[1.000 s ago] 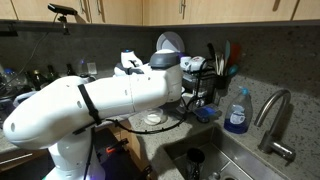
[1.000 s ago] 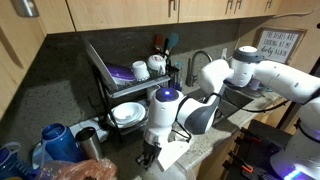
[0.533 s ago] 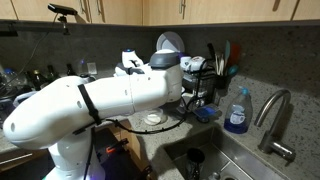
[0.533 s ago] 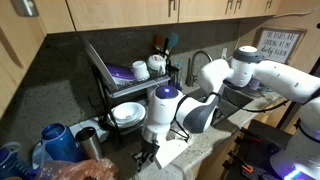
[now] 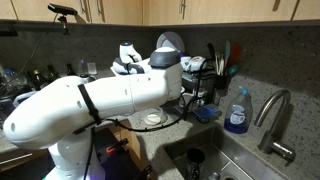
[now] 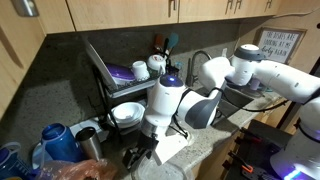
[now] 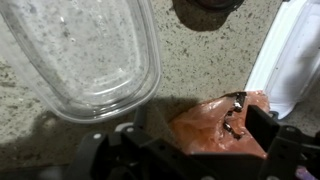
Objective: Pour the contents from the left bowl to the right bowl
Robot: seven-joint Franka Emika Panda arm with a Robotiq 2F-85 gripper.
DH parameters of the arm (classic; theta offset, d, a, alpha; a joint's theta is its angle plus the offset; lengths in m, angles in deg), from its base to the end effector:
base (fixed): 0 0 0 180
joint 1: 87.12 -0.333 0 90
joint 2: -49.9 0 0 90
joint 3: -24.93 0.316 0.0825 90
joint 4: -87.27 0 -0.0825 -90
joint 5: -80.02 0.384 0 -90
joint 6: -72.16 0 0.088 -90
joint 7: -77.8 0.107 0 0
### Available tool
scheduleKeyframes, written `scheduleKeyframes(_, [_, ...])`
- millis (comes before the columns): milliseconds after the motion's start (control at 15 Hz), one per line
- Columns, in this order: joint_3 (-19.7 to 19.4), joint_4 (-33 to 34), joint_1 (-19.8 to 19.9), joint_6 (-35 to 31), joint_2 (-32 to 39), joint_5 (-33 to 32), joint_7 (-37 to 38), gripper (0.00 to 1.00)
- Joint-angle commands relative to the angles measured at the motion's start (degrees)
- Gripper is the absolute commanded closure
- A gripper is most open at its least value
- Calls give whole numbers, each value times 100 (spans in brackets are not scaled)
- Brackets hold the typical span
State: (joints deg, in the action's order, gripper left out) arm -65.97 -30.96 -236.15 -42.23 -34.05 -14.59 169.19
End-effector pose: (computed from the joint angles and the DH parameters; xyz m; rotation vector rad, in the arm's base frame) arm 0.4301 0.4075 0.2796 -2.7728 0.0480 -0.2347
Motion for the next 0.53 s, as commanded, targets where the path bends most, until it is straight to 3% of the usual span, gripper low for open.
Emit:
scheduleKeyframes(0, [117, -207, -2, -57, 318, -38, 160, 0])
scheduleKeyframes(467, [290, -465, -3, 65, 634, 26, 129, 0])
